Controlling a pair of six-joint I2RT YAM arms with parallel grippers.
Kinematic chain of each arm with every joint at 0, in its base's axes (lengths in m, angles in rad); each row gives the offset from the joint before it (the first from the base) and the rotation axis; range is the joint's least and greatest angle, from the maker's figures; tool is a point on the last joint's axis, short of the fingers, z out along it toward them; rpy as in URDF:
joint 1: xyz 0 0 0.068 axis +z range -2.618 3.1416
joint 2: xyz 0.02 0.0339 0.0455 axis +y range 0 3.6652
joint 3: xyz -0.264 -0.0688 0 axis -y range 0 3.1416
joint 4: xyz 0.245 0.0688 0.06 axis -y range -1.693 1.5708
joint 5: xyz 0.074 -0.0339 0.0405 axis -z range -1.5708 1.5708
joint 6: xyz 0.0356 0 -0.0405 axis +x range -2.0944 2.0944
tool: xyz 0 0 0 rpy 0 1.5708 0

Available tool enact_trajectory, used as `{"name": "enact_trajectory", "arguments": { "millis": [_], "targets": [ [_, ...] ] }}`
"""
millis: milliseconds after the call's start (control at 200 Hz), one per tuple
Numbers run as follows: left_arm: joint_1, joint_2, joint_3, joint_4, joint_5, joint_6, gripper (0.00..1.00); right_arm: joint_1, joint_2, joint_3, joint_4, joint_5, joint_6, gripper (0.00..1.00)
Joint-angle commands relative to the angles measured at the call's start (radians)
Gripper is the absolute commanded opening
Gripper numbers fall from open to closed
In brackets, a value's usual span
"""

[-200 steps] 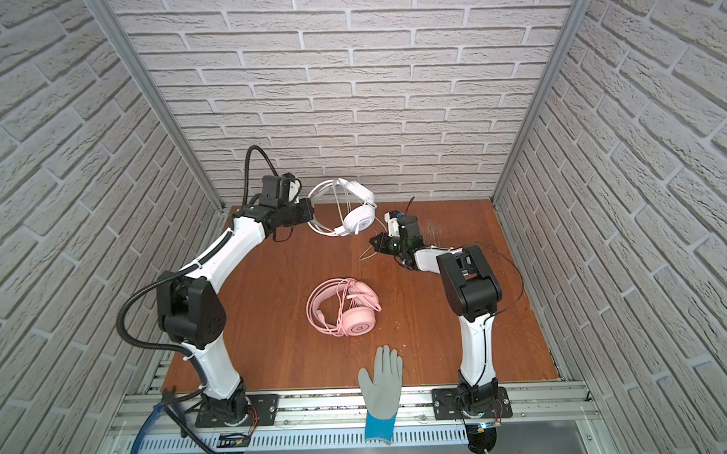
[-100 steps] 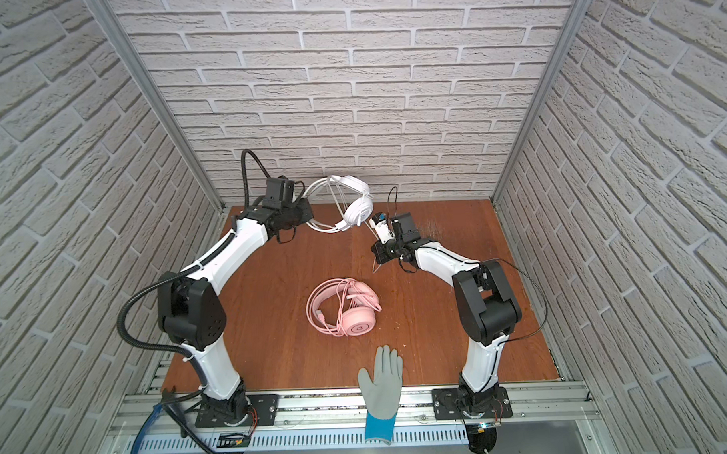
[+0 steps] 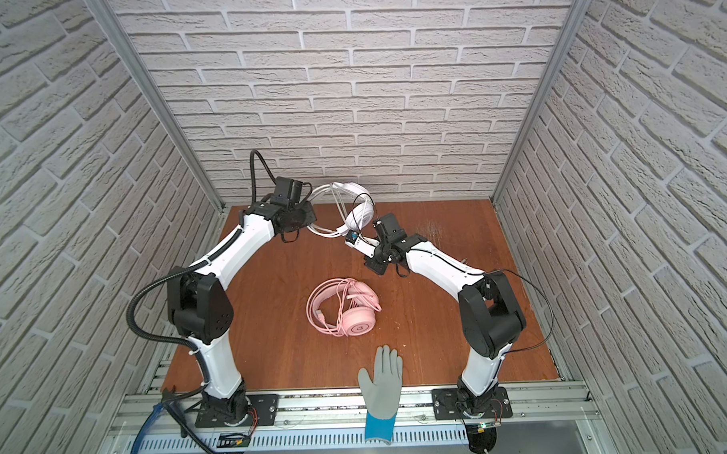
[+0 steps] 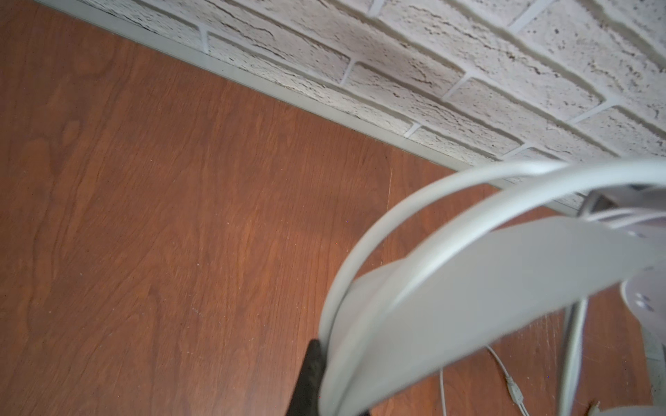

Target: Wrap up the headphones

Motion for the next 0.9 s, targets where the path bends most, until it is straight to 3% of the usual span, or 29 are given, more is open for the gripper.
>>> {"name": "enact_trajectory", "arguments": {
  "millis": [0,220,530,760,805,895],
  "targets": [
    [0.014,0.017,0.072,0.062,-0.087,-0.032,0.00,0.023,-0.052,0.026,-0.116,0.012,-0.138,0.05],
    [-0.021,0.073,0.160,-0.062,-0.205,0.006,0.00,0.091,-0.028,0.107,-0.209,0.084,-0.280,0.05],
    [-0.035,0.127,0.242,-0.161,-0.235,0.046,0.00,0.157,0.014,0.180,-0.233,0.204,-0.351,0.05],
    [-0.027,0.094,0.225,-0.180,-0.224,0.050,0.00,0.169,0.043,0.147,-0.118,0.591,-0.258,0.06],
    [-0.022,0.077,0.206,-0.168,-0.224,0.045,0.00,0.162,0.032,0.116,-0.086,0.596,-0.237,0.06],
    [-0.011,0.038,0.159,-0.130,-0.208,0.041,0.00,0.133,0.012,0.080,-0.092,0.496,-0.138,0.06]
  ]
}}
